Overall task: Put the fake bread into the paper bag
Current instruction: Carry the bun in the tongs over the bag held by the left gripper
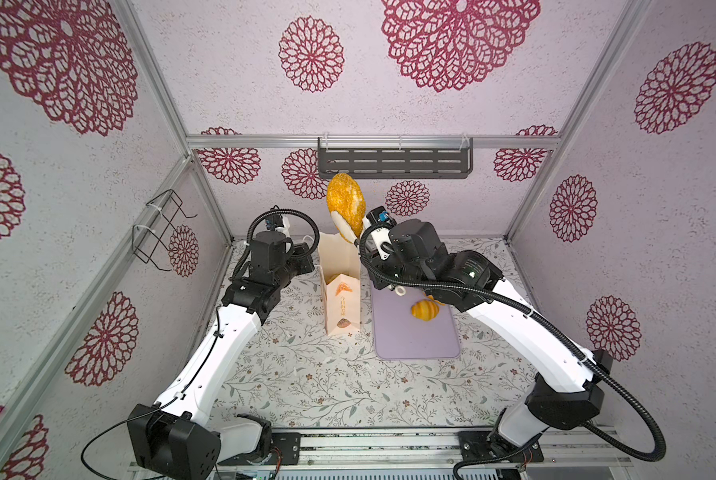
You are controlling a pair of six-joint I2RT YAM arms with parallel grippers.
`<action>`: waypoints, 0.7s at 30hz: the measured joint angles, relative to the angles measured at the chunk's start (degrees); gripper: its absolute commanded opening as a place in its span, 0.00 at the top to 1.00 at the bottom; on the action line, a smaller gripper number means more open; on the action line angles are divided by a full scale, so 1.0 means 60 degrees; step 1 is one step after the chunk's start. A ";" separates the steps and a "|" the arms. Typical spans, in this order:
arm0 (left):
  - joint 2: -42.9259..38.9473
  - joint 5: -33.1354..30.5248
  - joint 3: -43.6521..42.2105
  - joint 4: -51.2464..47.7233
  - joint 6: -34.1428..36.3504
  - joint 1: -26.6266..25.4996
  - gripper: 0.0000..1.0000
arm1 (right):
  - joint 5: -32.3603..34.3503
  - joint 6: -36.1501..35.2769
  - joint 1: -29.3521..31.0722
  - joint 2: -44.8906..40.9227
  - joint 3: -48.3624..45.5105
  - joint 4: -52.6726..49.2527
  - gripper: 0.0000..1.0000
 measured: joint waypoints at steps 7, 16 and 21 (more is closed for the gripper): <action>-0.0007 -0.0004 0.0000 -0.0058 0.0000 0.0000 1.00 | -0.0018 -0.0106 0.0164 0.0670 0.0306 0.0004 0.87; -0.0011 -0.0033 0.0000 -0.0058 0.0004 0.0000 1.00 | -0.0007 -0.0248 0.0178 0.1206 0.0306 -0.0011 0.87; -0.0015 -0.0066 0.0000 -0.0058 0.0007 0.0000 1.00 | 0.0153 -0.0262 0.0178 0.1220 -0.0051 0.0135 0.88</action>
